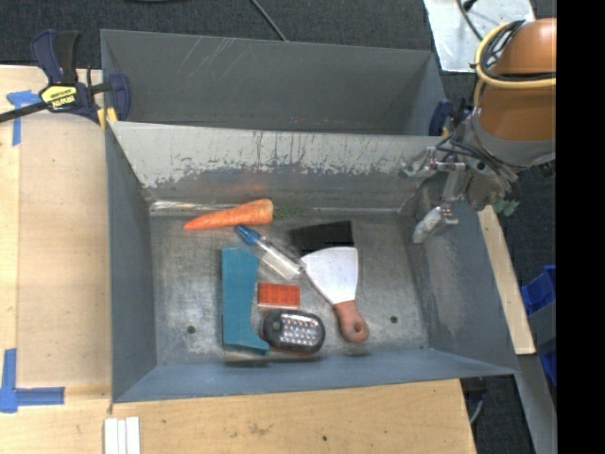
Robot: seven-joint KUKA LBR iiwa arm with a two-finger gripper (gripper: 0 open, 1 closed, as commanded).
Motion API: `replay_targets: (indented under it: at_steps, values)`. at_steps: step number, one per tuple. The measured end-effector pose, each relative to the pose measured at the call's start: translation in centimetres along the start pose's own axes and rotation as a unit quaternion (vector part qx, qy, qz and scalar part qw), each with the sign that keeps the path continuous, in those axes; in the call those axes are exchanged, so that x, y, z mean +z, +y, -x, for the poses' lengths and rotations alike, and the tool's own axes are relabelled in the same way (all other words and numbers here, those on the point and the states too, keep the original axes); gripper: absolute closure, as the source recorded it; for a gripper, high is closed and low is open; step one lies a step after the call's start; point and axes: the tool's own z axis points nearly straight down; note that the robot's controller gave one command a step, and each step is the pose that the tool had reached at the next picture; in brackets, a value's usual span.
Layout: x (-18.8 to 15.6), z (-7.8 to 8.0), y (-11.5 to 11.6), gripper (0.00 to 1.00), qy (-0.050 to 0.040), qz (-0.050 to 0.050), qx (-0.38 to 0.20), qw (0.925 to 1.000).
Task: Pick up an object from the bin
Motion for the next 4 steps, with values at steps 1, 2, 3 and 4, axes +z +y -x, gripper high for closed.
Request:
replay_targets:
  at_steps: [1,2,3,4]
  values:
    - [0.0,0.0,0.0,0.00,0.0000,0.000,0.000,1.0000]
    - [4.3,-0.4,6.2,0.00,-0.0009,0.000,-0.080,0.9968]
    - [5.7,-4.1,11.7,0.00,0.0008,0.001,-0.022,0.9998]
    - [6.7,-0.2,11.9,0.00,-0.0002,0.000,-0.063,0.9980]
